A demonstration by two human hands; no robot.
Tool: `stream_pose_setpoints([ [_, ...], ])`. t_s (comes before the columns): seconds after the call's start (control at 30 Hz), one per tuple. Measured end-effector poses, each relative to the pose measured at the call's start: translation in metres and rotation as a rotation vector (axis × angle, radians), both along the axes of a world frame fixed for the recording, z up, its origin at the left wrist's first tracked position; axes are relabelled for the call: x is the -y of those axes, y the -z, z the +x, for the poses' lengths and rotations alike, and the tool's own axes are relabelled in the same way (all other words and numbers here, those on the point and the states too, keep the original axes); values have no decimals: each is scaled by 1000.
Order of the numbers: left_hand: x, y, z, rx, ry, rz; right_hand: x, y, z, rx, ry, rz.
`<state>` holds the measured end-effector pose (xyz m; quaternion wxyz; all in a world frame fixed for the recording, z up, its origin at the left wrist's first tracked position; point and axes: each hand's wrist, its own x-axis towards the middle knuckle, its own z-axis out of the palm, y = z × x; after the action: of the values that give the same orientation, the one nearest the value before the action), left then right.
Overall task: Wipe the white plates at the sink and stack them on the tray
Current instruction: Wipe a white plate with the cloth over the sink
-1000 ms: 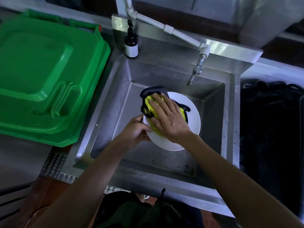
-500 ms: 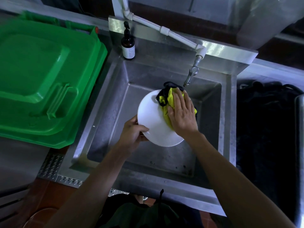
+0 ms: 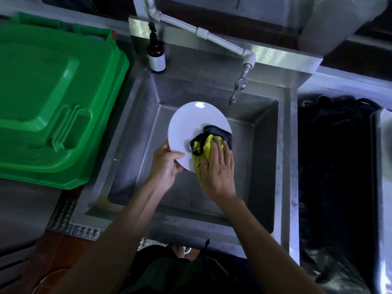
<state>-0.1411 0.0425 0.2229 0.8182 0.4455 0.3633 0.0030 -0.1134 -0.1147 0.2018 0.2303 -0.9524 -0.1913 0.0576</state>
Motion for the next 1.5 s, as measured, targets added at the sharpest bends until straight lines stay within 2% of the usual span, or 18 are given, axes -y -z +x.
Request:
stream_pose_setpoints([
  [0.23,1,0,-2,-8,-13,-30,-33,-12,-14,-100,5,106],
  [0.43,-10,-5,-3,35,-63,-21,-46,-21,-14,-42,-60,152],
  [0.77,-21,-6,-12,3,-9,50,-9,1,0,-33,-36,49],
  [0.97,-21,-4,-18,-3,105,105,5,4,34,-83,-3,42],
  [1.27,-18,-9,-21,-15,279,112,-9,-9,62,8,-99,53],
  [1.5,-13,-7,-22,-17,318,97,-30,-19,55,127,-320,123],
])
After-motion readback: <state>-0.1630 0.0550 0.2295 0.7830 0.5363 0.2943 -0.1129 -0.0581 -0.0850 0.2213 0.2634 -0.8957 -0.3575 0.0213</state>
